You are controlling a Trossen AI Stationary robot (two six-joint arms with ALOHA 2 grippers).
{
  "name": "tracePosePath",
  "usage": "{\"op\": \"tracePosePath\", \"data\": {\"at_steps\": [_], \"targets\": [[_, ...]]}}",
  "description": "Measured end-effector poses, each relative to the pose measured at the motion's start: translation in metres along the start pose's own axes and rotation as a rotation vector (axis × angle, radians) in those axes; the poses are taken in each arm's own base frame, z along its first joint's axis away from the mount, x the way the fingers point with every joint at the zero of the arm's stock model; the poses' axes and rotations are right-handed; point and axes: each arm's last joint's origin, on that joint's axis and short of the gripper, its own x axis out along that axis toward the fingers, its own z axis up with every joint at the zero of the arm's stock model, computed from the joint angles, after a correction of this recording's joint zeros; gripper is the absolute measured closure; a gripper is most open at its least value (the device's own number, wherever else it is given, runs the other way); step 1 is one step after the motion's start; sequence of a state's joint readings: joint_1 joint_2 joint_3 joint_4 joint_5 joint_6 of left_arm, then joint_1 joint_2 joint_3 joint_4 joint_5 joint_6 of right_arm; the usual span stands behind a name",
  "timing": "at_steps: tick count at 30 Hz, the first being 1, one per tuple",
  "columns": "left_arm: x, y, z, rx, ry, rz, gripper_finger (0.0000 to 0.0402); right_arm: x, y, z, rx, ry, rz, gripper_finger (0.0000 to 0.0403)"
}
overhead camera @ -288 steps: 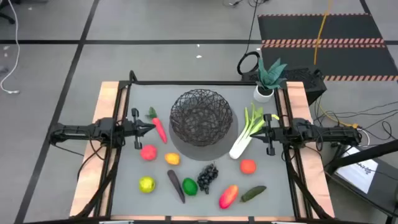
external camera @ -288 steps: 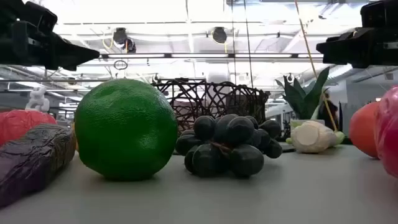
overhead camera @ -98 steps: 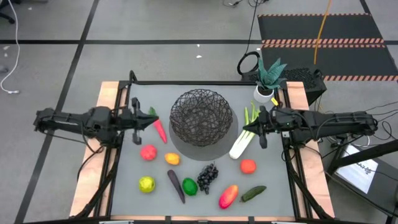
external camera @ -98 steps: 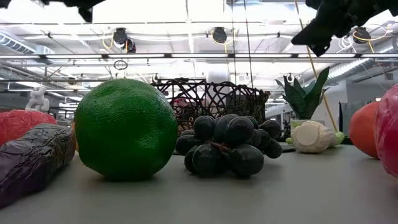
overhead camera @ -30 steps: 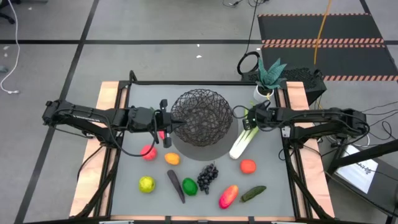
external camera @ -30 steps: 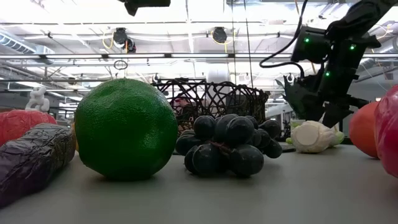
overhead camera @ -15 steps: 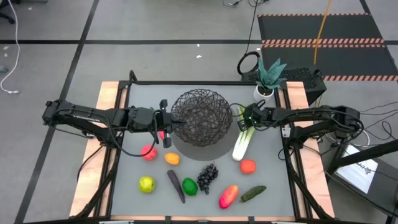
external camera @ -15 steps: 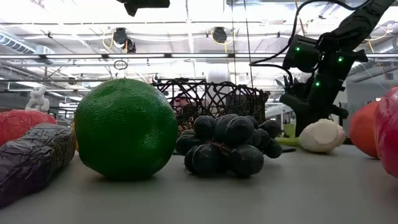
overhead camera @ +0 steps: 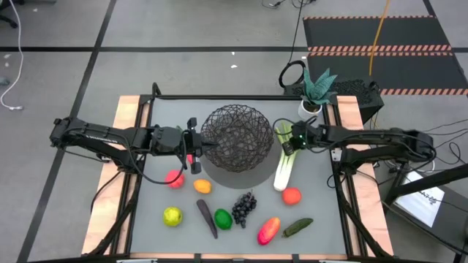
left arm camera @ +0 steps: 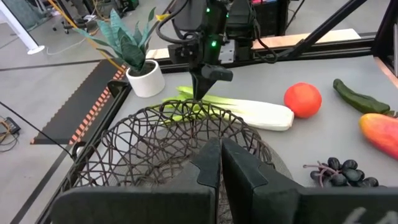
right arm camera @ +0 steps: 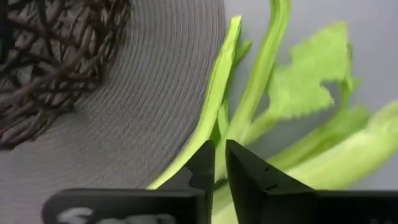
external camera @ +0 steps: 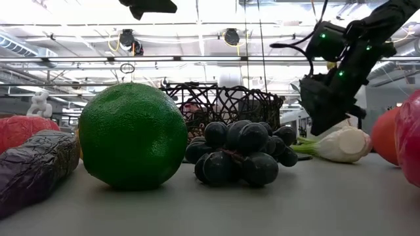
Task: Build produce basket
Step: Put the celery into the black woven basket, then put the green celery into the black woven basket
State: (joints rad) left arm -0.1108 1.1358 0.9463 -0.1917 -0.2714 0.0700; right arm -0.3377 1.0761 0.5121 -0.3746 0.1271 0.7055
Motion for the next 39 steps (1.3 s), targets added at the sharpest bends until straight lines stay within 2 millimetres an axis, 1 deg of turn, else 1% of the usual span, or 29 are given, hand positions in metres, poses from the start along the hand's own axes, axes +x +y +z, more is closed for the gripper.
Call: {"op": "tracePosePath", "data": {"at_steps": [5,12,15,18,21,23,26,29,35,37,39], "targets": [[0.000,0.000,0.000,0.000,0.000,0.000,0.0382,-0.001,-0.006,-0.007,0.032,0.071,-0.052,0.0310],[0.000,0.000,0.000,0.000,-0.003,0.000,0.0382,0.005,-0.002,-0.003,0.029,0.039,-0.035,0.0214],[0.000,0.000,0.000,-0.002,-0.006,0.000,0.0382,0.010,0.000,-0.001,0.015,0.031,-0.032,0.0179],[0.000,0.000,0.001,-0.002,-0.007,0.000,0.0382,0.018,0.000,-0.003,-0.018,0.064,-0.059,0.0159],[0.000,0.000,0.001,-0.002,-0.007,0.001,0.0382,0.026,0.000,-0.004,-0.050,0.084,-0.081,0.0155],[0.000,0.000,0.001,-0.002,-0.007,0.001,0.0382,0.030,0.000,-0.004,-0.066,0.089,-0.087,0.0161],[0.000,0.000,0.001,-0.002,-0.007,0.000,0.0382,0.032,0.002,-0.003,-0.087,0.080,-0.069,0.0188],[0.000,0.000,0.000,-0.001,-0.004,0.000,0.0382,0.032,0.003,-0.001,-0.107,0.060,-0.050,0.0232],[0.000,0.000,0.000,0.000,0.001,0.000,0.0382,0.024,0.004,0.001,-0.122,0.028,-0.027,0.0338],[0.000,0.000,0.000,0.000,0.001,0.000,0.0382,0.020,0.004,0.002,-0.132,0.007,-0.011,0.0367],[0.000,0.000,0.000,0.000,0.001,0.000,0.0382,0.014,0.005,0.004,-0.147,-0.018,0.009,0.0389]]}}
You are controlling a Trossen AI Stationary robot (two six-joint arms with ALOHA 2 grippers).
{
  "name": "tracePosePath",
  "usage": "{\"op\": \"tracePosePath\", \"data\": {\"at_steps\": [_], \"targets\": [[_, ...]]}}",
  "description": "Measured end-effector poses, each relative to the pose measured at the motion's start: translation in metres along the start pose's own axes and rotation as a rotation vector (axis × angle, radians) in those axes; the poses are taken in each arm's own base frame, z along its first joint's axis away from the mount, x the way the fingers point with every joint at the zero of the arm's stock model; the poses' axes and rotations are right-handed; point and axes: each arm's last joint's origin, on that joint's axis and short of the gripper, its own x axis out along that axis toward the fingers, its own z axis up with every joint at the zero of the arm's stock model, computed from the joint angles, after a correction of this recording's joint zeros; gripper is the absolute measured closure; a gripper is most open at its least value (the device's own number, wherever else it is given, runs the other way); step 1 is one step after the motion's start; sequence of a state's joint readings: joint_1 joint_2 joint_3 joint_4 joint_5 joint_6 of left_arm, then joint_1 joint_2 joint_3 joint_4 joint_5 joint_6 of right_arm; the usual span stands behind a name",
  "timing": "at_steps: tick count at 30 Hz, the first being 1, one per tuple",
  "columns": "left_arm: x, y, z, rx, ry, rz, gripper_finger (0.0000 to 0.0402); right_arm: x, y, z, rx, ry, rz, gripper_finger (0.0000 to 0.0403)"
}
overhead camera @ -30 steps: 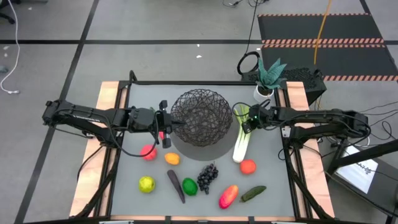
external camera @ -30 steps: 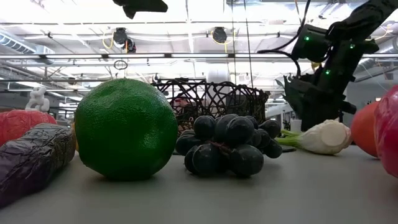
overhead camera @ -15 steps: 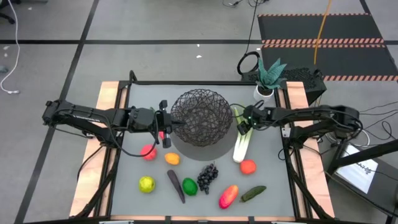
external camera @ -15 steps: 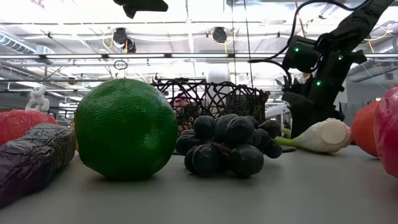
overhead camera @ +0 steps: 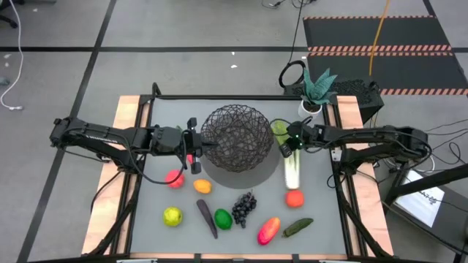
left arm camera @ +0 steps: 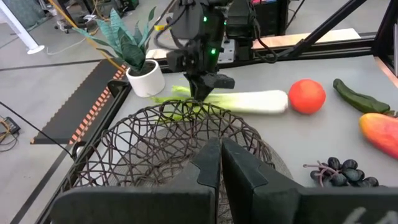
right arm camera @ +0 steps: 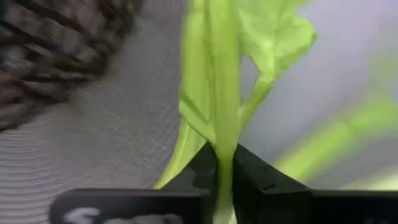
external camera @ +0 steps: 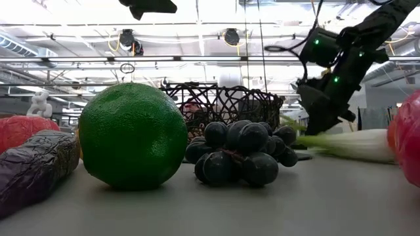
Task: Build produce basket
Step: Put the green celery into the black woven basket
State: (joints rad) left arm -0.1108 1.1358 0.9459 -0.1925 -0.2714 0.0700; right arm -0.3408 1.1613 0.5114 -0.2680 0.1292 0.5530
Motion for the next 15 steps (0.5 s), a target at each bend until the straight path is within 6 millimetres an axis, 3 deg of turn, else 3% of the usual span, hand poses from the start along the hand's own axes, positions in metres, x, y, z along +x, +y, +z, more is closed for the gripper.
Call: {"op": "tracePosePath", "data": {"at_steps": [15], "targets": [[0.000,0.000,0.000,0.003,-0.001,0.000,0.0382,-0.060,-0.010,0.005,-0.056,-0.261,0.051,0.0392]]}}
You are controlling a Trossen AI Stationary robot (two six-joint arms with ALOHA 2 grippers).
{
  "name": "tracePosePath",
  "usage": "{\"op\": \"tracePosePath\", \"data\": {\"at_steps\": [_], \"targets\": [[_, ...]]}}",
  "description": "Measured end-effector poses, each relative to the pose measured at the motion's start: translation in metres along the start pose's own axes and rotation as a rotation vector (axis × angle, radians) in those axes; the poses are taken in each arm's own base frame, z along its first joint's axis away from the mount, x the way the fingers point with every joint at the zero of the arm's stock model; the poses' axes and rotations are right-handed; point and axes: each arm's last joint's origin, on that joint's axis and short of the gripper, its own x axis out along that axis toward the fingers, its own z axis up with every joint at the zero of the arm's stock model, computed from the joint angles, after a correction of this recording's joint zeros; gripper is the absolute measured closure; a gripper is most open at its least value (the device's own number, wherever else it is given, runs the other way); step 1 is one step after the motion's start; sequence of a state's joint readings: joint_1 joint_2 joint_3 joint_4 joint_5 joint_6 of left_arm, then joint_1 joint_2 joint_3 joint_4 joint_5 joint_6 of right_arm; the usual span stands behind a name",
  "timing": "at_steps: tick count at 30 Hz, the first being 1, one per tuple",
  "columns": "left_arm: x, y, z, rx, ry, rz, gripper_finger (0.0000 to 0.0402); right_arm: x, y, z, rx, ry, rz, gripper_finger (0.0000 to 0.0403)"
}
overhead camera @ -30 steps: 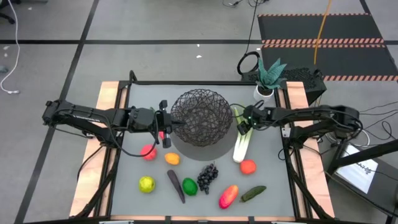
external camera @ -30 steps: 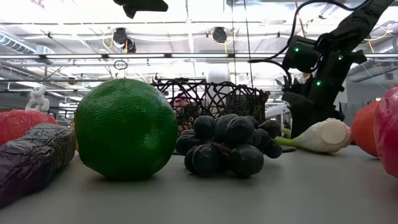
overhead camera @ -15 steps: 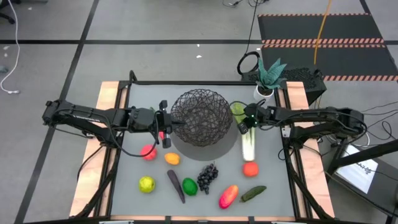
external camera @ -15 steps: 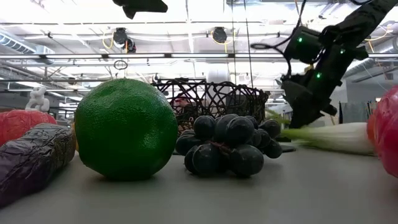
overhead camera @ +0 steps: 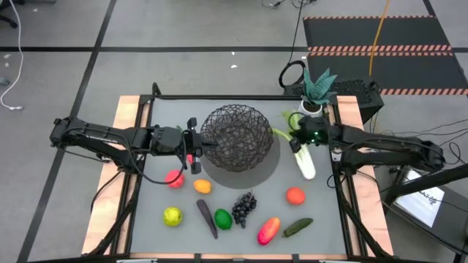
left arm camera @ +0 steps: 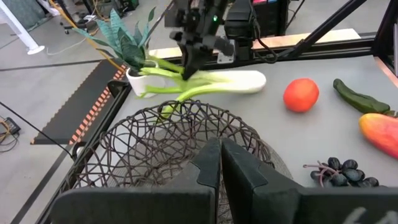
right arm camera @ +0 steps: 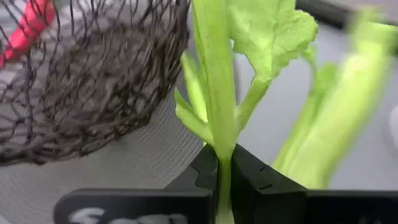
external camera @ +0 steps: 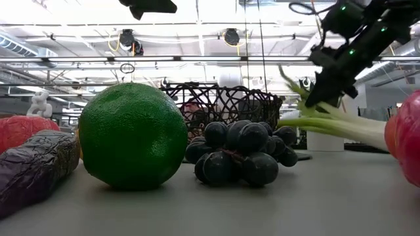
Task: Build produce basket
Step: Put the green celery into the black woven basket
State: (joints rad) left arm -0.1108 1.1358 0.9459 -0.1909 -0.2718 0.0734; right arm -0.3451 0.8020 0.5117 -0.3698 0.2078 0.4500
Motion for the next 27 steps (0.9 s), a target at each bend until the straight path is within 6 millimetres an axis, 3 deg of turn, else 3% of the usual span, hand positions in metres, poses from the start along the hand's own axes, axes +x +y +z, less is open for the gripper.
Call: {"op": "tracePosePath", "data": {"at_steps": [14,27], "targets": [[0.000,0.000,0.000,0.000,-0.001,0.000,0.0382,-0.046,-0.009,0.026,-0.004,-0.142,-0.113,0.0393],[0.000,0.000,0.000,0.001,0.000,0.000,0.0382,-0.081,0.022,0.085,-0.085,-0.617,0.215,0.0394]]}}
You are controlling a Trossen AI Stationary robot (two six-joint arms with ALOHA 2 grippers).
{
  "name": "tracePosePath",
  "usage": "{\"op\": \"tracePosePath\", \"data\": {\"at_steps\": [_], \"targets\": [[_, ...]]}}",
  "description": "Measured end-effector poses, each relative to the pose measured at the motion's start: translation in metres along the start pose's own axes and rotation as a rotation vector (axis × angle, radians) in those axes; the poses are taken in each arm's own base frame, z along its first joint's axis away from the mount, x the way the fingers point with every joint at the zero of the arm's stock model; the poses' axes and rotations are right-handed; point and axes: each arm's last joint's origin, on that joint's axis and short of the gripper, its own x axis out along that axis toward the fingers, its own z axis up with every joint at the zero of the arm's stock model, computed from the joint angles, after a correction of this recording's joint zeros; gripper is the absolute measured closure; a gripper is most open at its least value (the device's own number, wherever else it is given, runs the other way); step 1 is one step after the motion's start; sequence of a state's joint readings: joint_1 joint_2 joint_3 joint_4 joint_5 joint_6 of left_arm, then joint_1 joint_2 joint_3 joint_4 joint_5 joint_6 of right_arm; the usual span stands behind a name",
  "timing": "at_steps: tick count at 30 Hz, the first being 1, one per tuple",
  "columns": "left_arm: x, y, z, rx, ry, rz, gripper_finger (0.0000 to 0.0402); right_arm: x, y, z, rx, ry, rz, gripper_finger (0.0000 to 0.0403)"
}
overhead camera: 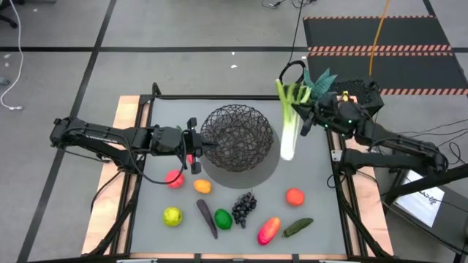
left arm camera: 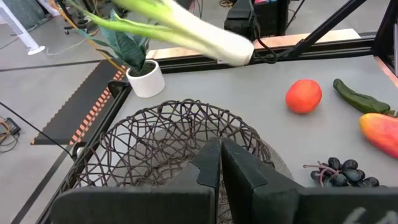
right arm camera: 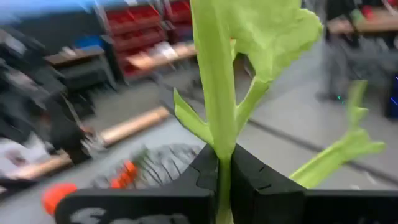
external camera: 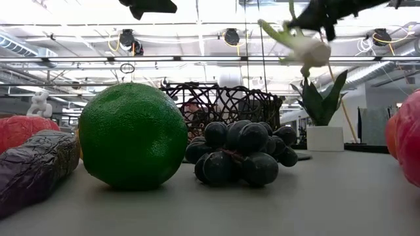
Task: Build produce basket
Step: Put the green celery into the black woven basket
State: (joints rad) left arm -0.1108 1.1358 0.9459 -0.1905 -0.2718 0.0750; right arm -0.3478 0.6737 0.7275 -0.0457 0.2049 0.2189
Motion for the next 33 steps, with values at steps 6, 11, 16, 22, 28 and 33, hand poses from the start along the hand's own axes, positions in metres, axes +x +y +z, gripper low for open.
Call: {"op": "tracePosePath", "data": {"at_steps": [6,11,16,22,28,33], "targets": [[0.000,0.000,0.000,-0.001,-0.002,0.002,0.0382,0.021,0.010,0.014,0.001,-0.183,0.109,0.0394],[0.000,0.000,0.001,-0.009,-0.010,0.004,0.0382,0.050,0.020,0.019,-0.036,-0.236,0.186,0.0394],[0.000,0.001,0.001,-0.009,-0.010,0.013,0.0382,0.085,0.032,0.032,-0.090,-0.226,0.226,0.0394],[0.000,0.001,0.001,-0.012,-0.006,0.014,0.0382,0.125,0.040,0.028,-0.123,-0.231,0.245,0.0394],[0.000,0.001,0.000,-0.014,0.001,0.014,0.0382,0.158,0.041,0.001,-0.082,-0.220,0.250,0.0386],[0.000,0.001,0.000,-0.032,0.003,0.013,0.0382,0.180,0.040,-0.023,-0.083,-0.201,0.247,0.0381]]}}
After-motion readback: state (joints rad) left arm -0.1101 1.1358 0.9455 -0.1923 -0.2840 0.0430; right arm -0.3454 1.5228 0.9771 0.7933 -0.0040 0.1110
